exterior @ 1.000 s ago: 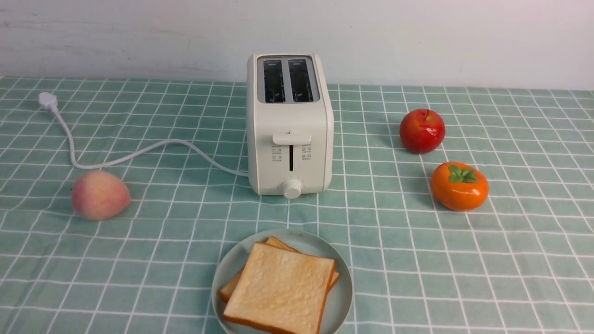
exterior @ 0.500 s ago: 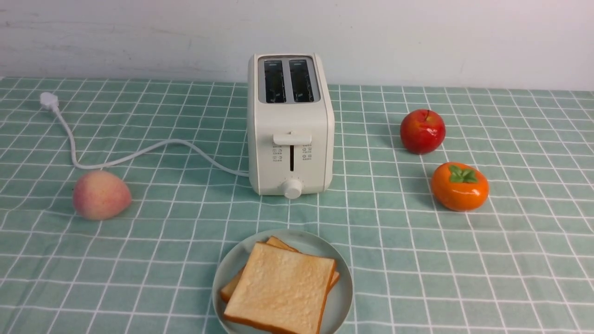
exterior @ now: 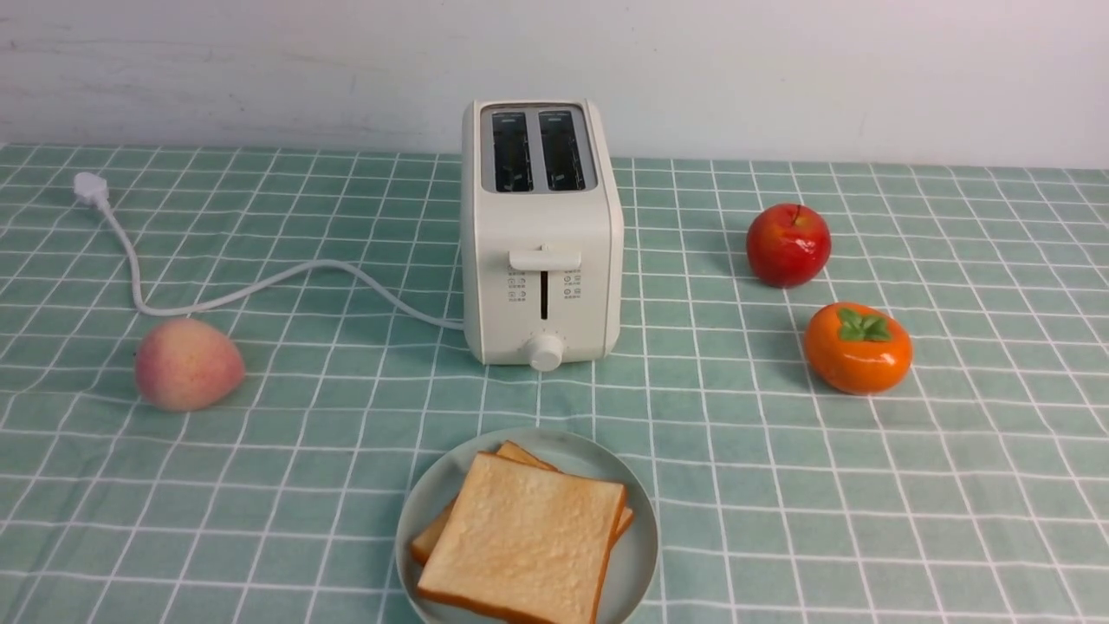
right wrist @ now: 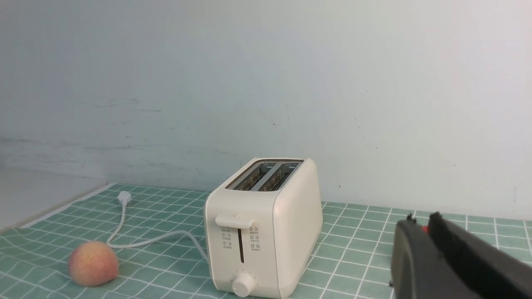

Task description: Take toasted bread from bread machine on blue coffee table place on plate.

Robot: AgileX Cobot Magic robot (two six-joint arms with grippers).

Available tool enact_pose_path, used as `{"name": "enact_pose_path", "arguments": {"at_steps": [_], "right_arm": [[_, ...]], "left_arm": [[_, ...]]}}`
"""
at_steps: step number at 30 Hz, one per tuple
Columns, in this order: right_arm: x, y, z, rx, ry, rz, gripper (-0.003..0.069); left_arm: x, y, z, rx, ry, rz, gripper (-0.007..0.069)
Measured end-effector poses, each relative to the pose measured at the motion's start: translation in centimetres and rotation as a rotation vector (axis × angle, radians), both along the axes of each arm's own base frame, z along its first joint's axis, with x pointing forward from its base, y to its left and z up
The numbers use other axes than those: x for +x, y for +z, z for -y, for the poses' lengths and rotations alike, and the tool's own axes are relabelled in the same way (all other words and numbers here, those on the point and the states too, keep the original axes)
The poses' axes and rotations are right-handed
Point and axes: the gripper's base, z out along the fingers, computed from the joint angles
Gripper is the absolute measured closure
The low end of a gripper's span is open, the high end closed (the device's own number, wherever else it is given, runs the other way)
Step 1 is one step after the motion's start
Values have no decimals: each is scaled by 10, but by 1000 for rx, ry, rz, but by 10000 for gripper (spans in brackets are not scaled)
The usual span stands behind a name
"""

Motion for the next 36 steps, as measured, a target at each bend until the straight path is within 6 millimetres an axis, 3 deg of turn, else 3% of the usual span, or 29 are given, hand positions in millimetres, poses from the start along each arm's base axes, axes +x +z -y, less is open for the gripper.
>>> {"name": "enact_pose_path", "arguments": {"at_steps": [7, 17, 21, 27, 32, 36], "right_arm": [[0, 0, -1, 67, 19, -27, 602], [1, -5, -2, 24, 19, -28, 587], [3, -27, -2, -4, 11, -72, 583], [2, -86, 11, -56, -178, -144, 576], [-5, -129, 23, -100, -366, -398, 570], [-8, -132, 28, -108, -447, -441, 566]], "left_arm": [[0, 0, 0, 0, 0, -1, 615], [0, 0, 0, 0, 0, -2, 606], [0, 0, 0, 0, 0, -2, 602], [0, 0, 0, 0, 0, -2, 595], [0, 0, 0, 0, 0, -3, 588], [0, 0, 0, -1, 0, -4, 587]]}}
